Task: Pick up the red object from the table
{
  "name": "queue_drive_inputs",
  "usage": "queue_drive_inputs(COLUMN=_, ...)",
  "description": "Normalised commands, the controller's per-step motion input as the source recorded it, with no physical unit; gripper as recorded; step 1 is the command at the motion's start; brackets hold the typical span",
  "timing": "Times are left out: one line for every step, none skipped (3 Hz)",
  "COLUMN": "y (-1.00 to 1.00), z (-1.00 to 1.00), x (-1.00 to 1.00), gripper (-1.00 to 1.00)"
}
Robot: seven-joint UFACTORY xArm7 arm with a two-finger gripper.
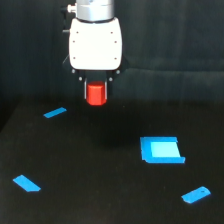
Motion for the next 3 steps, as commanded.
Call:
queue_drive_inputs(y=-0.16, z=-0.02, x=0.04, gripper=-1.0)
queue_drive_inputs(y=-0.09, z=0.08, x=0.1, gripper=-0.97)
queue_drive_inputs(y=-0.08, z=0.05, x=-0.09, gripper=-0.92)
